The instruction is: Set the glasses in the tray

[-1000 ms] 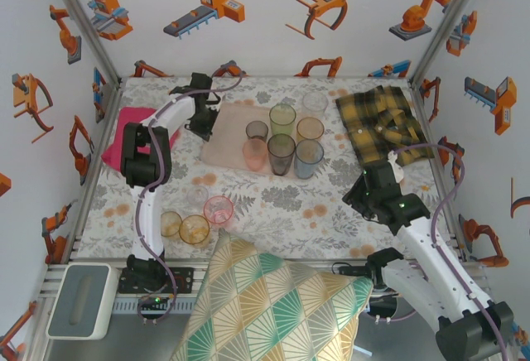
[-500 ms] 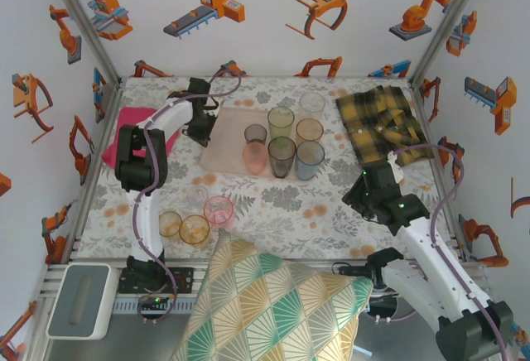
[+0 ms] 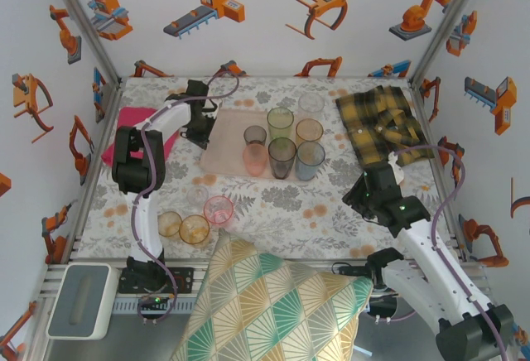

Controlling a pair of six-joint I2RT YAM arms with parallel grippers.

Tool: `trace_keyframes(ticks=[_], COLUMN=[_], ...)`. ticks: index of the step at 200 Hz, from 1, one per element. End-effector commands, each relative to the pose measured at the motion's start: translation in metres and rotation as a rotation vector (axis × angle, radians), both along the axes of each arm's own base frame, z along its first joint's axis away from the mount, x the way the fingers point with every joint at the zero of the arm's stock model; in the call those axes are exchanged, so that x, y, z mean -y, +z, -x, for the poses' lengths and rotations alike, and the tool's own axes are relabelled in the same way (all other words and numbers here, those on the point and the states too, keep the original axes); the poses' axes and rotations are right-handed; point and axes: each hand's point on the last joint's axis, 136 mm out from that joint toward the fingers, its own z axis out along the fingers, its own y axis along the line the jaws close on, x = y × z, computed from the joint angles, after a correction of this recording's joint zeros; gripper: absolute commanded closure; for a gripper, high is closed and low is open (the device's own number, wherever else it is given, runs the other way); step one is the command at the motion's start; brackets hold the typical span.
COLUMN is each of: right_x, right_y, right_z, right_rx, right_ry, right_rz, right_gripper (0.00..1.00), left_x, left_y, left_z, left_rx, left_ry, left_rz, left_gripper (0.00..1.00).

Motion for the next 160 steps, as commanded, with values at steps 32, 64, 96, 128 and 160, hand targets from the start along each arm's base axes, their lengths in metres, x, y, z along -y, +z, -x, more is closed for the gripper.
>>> trace_keyframes(ticks=[32, 64, 96, 128, 160], right_x=[0.0024, 0.0026, 0.0029, 0.0029, 0.0030], right_y=[-0.0016, -0.0018, -0.0033, -0.0039, -0.0039], right_z=[0.0002, 0.0004, 0.0011, 0.0017, 0.0018], right_rx=[0.005, 0.006, 0.004, 0.004, 0.005], right_ry=[-0.023, -0.023, -0.025, -0.025, -0.025], right_rz=[-0.010, -0.009, -0.009, -0.011, -0.011], right_gripper=[0.58, 0.58, 0.58, 0.58, 0.58], left_x=[-0.0102, -0.0107, -0.0115, -0.0112, -0.0122], left_y=[-0.0257, -0.0258, -0.0254, -0.0249, -0.0259], left_z=[0.0553, 0.0576, 0.0593, 0.0590, 0.0565], left_rx=[-0.214, -0.216, -0.217, -0.215, -0.211], left_ry=[-0.019, -0.021, -0.021, -0.021, -0.022], left_rz=[-0.039, -0.039, -0.039, -0.039, -0.048], left_gripper=[1.00, 1.00, 1.00, 1.00, 0.98])
